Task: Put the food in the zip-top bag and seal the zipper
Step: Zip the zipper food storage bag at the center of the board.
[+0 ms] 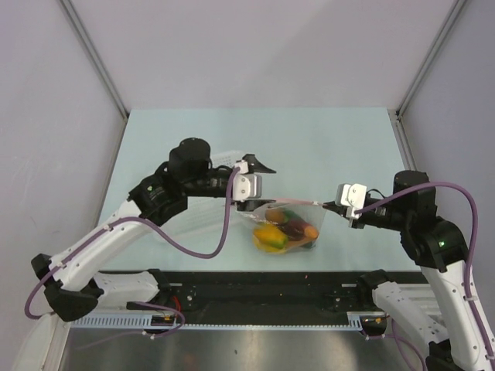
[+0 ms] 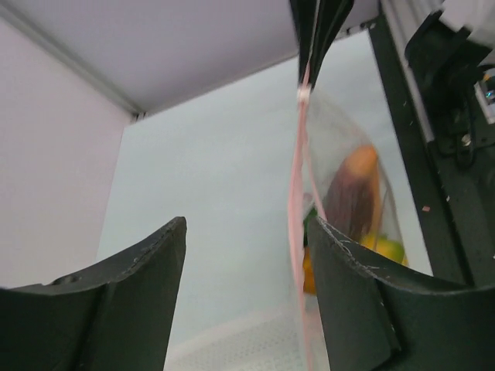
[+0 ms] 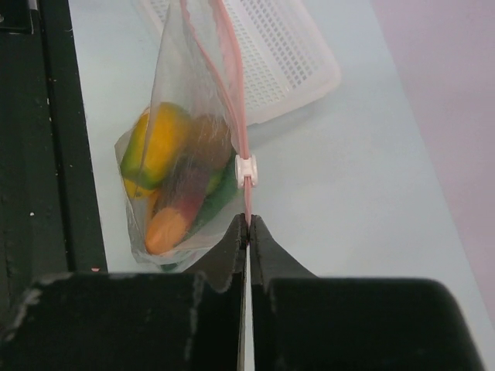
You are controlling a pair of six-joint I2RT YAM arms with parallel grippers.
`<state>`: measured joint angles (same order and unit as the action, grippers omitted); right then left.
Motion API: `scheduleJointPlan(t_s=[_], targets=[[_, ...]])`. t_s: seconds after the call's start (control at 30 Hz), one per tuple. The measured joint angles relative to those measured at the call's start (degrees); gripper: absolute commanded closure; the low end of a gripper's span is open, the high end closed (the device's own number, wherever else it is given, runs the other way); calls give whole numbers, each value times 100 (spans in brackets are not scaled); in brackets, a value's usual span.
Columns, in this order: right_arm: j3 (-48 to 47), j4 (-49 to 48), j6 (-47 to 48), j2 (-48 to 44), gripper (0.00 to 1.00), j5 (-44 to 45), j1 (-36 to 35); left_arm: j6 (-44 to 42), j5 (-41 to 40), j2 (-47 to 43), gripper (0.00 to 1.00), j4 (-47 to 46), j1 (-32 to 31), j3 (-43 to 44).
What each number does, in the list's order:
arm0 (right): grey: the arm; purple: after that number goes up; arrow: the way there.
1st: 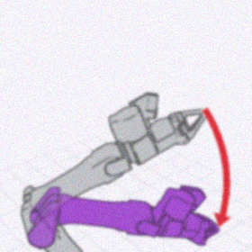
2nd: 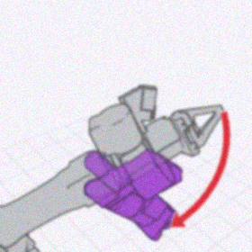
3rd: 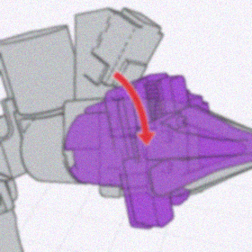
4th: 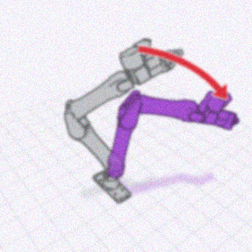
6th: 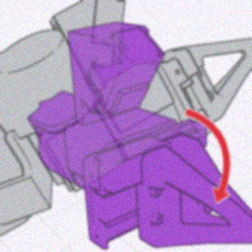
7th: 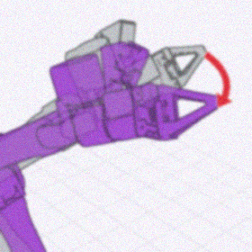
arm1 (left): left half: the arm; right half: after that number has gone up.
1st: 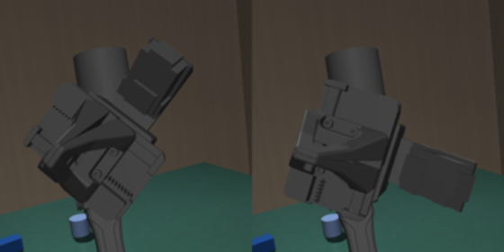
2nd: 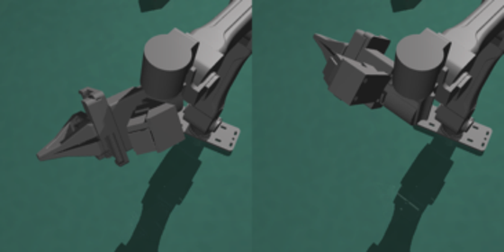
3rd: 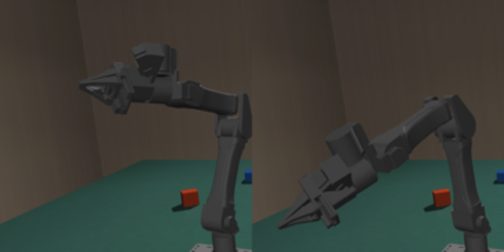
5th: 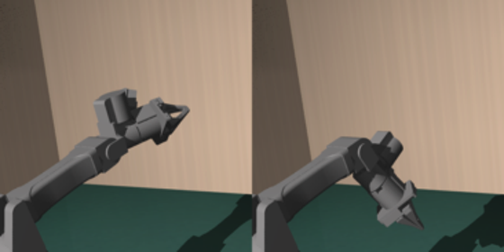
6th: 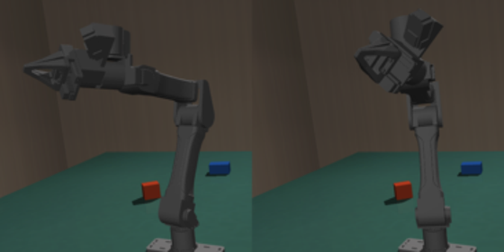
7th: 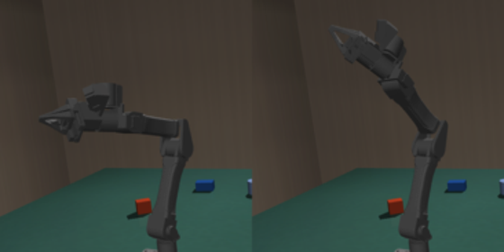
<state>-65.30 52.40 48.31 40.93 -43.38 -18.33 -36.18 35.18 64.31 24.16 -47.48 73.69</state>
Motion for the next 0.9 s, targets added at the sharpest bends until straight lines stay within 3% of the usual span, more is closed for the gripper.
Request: scheduleJointPlan(t_s=[0.13,0.43,0.9], targets=[[4,-94,7,-35,100,192,-203,212,-205,476,34,105,-695,643],[4,-157,4,-39,100,577,-627,485,-1156,1261,46,164,-1716,704],[4,-175,0,-111,100,973,-1058,485,-1952,1434,60,-122,-1954,848]])
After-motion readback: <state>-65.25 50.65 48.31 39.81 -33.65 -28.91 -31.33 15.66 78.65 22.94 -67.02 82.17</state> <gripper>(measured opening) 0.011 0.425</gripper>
